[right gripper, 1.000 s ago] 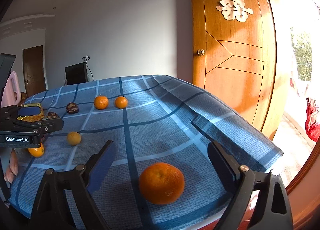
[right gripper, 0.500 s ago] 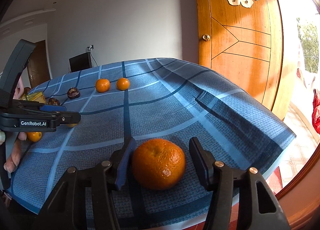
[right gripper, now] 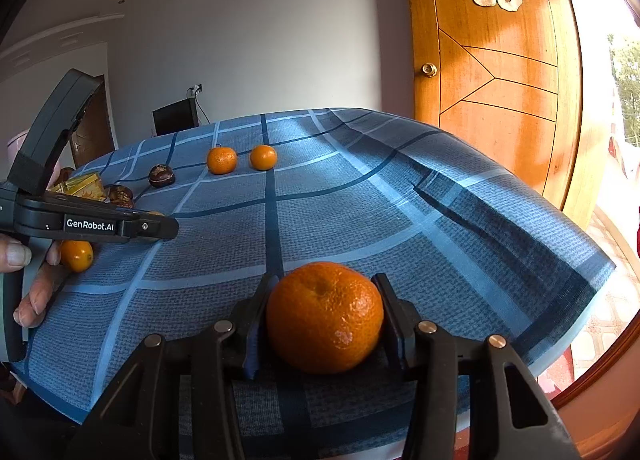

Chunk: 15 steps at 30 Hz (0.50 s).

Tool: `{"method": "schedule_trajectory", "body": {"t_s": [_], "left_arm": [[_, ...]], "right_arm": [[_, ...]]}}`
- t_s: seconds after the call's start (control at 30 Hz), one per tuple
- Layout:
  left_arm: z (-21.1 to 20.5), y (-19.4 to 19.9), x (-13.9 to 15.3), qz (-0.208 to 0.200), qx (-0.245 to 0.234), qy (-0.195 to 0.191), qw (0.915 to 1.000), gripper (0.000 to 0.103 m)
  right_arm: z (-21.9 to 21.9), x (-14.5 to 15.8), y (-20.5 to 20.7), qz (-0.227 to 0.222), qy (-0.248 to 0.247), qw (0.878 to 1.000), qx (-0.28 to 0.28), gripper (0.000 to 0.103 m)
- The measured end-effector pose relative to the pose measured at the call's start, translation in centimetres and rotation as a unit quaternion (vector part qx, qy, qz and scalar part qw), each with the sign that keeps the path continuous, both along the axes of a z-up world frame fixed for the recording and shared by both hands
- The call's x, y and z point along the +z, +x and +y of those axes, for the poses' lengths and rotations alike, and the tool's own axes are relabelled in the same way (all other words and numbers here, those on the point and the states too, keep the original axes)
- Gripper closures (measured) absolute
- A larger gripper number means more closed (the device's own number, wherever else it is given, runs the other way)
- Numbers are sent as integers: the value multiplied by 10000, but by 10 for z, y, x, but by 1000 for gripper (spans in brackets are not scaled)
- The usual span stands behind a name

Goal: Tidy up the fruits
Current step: 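Carry the mandarin in the right tool and yellow fruit in the left tool toward the tin tray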

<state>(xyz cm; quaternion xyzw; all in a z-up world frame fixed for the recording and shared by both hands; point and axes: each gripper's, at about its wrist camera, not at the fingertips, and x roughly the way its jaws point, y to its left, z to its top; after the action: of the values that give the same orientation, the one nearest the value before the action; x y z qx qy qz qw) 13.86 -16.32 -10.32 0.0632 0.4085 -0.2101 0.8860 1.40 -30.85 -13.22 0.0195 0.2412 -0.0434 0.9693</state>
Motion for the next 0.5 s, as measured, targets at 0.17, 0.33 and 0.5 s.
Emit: {"method": "schedule_trajectory", "body": {"t_s": [0.17,0.33,0.5], "left_arm": [[2,-8,7,-265,-9,18,9996,75],[8,-12,10,-367,19,-72,9993,75],[16,-19,15,-508,80,-129,9986,75]], "right_arm": [[7,8,0,-130,-52,9998,121,54],[16,18,3,-280,-83,9992,274,54],[28,26,7,-403,-108,9980,466,54]]}}
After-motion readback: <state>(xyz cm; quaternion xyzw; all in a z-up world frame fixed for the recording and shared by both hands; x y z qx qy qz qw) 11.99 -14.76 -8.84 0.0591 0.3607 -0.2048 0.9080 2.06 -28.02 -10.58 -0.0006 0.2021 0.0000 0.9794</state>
